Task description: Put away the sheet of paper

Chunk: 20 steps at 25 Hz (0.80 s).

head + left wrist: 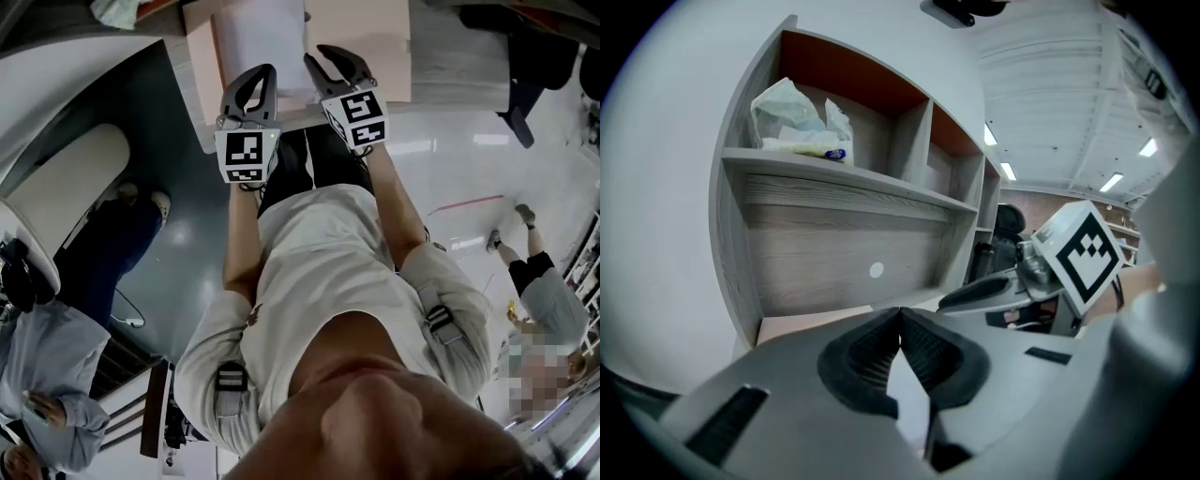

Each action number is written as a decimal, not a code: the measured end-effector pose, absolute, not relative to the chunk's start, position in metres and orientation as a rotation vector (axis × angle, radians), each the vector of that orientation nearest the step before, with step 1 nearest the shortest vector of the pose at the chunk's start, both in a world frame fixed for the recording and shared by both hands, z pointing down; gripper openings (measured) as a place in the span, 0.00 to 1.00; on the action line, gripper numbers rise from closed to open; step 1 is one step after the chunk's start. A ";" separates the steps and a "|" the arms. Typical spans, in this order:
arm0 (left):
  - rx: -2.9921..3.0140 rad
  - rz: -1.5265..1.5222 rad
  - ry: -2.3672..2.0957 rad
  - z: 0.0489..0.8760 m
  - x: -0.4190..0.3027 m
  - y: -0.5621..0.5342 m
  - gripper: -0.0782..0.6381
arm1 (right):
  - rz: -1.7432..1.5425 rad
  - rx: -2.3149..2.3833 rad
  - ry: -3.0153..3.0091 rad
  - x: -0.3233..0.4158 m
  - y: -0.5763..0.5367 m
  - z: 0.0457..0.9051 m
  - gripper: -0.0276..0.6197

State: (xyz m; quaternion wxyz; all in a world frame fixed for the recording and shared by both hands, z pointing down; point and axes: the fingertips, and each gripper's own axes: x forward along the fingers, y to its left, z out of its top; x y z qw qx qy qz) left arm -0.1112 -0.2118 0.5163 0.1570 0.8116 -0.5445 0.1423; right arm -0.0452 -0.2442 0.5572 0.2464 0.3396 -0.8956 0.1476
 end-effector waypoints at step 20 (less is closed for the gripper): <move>2.429 0.368 -1.593 0.437 -0.118 -0.190 0.14 | 0.198 0.995 -2.622 -0.031 -0.208 0.427 0.08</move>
